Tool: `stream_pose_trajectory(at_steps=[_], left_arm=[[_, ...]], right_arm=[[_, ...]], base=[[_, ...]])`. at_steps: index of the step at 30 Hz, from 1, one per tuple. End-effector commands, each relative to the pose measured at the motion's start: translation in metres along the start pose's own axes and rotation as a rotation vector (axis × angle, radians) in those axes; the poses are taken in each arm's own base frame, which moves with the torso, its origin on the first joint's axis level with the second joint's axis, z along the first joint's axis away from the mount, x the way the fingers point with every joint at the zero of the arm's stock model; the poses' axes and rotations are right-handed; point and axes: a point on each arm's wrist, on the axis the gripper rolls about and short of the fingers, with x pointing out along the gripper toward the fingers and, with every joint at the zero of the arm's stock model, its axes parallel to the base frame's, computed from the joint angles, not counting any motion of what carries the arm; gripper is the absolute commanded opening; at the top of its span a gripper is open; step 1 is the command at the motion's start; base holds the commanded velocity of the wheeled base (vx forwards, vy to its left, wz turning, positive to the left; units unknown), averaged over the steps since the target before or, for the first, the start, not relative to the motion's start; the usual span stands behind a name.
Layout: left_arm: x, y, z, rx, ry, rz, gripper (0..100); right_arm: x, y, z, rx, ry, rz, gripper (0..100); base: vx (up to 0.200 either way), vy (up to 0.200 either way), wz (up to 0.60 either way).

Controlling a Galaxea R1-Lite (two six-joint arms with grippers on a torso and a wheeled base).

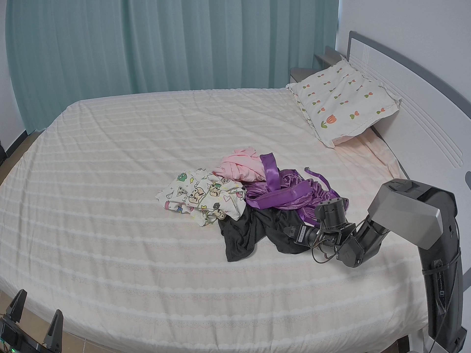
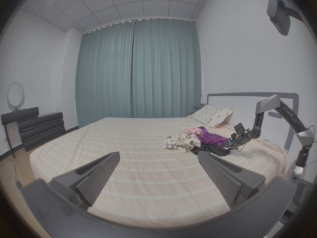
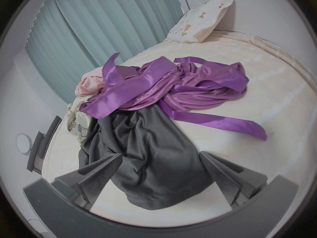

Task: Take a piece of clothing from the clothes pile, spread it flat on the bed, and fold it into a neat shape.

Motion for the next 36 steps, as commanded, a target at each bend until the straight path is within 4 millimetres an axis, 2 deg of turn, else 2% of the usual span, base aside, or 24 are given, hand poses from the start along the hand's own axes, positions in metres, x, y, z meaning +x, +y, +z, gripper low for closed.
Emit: stream_pose_trajectory(at_steps=[1, 8, 9, 14, 23, 29, 30, 31, 32, 33, 36], left_arm=[[0.000, 0.000, -0.005, -0.002, 0.004, 0.000, 100], [0.000, 0.000, -0.005, -0.002, 0.004, 0.000, 100], [0.000, 0.000, -0.005, -0.002, 0.004, 0.000, 100], [0.000, 0.000, -0.005, -0.002, 0.004, 0.000, 100], [0.000, 0.000, -0.005, 0.000, 0.004, 0.000, 100], [0.000, 0.000, -0.005, 0.000, 0.004, 0.002, 100], [0.000, 0.000, -0.005, 0.004, 0.004, 0.002, 100], [0.000, 0.000, -0.005, 0.006, 0.004, 0.002, 100], [0.000, 0.000, -0.005, 0.007, 0.004, 0.000, 100], [0.000, 0.000, -0.005, 0.009, 0.004, -0.001, 100], [0.000, 0.000, -0.005, 0.007, 0.004, -0.005, 100]], right_arm=[[0.005, 0.011, 0.000, -0.012, -0.005, 0.028, 100], [0.010, 0.023, -0.001, -0.040, 0.037, 0.032, 100], [0.010, 0.023, 0.000, -0.040, 0.038, 0.033, 0], [0.011, 0.025, -0.004, -0.124, 0.050, 0.042, 0], [0.004, 0.023, -0.006, -0.109, 0.075, 0.045, 0], [-0.035, 0.023, 0.003, 0.027, 0.108, 0.105, 0], [-0.051, 0.022, 0.008, 0.083, 0.110, 0.126, 0], [-0.054, 0.022, 0.009, 0.092, 0.111, 0.129, 0], [-0.067, 0.021, 0.010, 0.131, 0.119, 0.146, 0], [-0.079, 0.019, 0.010, 0.160, 0.122, 0.162, 0], [-0.097, 0.013, 0.005, 0.209, 0.114, 0.174, 0]], base=[[0.000, 0.000, 0.00], [0.000, 0.000, 0.00], [0.000, 0.000, 0.00], [0.000, 0.000, 0.00], [0.000, 0.000, 0.00], [0.000, 0.000, 0.00], [0.000, 0.000, 0.00], [0.000, 0.000, 0.00], [0.000, 0.000, 0.00], [0.000, 0.000, 0.00], [0.000, 0.000, 0.00]])
